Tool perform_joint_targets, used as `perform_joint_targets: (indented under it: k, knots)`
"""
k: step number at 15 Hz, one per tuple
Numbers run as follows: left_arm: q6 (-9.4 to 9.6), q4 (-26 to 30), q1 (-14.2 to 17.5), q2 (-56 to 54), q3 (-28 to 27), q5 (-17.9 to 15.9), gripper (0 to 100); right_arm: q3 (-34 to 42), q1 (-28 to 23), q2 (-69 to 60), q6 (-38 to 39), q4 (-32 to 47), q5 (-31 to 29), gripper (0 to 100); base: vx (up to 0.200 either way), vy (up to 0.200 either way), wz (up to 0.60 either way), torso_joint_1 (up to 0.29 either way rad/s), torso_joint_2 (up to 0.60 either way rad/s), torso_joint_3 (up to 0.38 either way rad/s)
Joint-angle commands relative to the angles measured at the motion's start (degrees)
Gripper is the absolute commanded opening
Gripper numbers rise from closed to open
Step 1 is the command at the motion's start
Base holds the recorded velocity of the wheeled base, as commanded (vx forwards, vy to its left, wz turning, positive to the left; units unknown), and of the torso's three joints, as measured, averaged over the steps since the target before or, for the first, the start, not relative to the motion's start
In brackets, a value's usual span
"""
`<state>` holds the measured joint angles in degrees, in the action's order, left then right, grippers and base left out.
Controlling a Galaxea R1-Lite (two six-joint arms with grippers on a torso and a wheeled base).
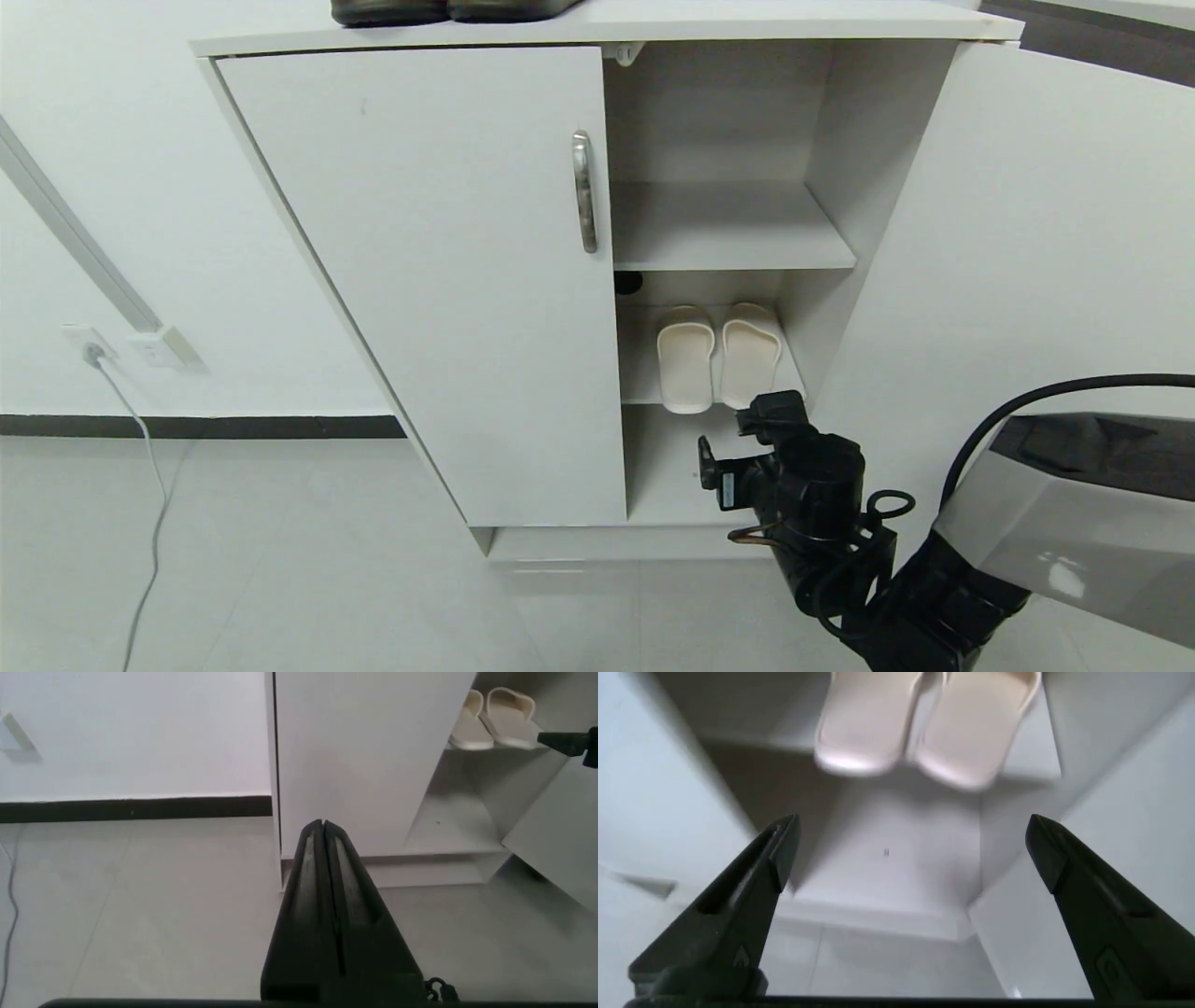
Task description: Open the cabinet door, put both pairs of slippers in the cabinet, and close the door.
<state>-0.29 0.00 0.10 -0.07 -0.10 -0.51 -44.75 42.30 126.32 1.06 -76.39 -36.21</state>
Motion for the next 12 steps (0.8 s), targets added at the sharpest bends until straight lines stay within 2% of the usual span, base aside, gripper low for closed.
perform_joint_targets:
  k: [1,12]
  knots:
    - [0.03,0.00,-0.01,0.07,0.01,-0.02,0,0.45,-0.03,0.07,-0.01,-0.08,0.00,100,0.000,0.000,0.00,0.000,0.00,0.000]
    - [0.03,0.00,-0.01,0.07,0.01,-0.10,0,1.33,-0.03,-0.28,-0.36,-1.05,-0.53,100,0.000,0.000,0.00,0.000,0.00,0.000]
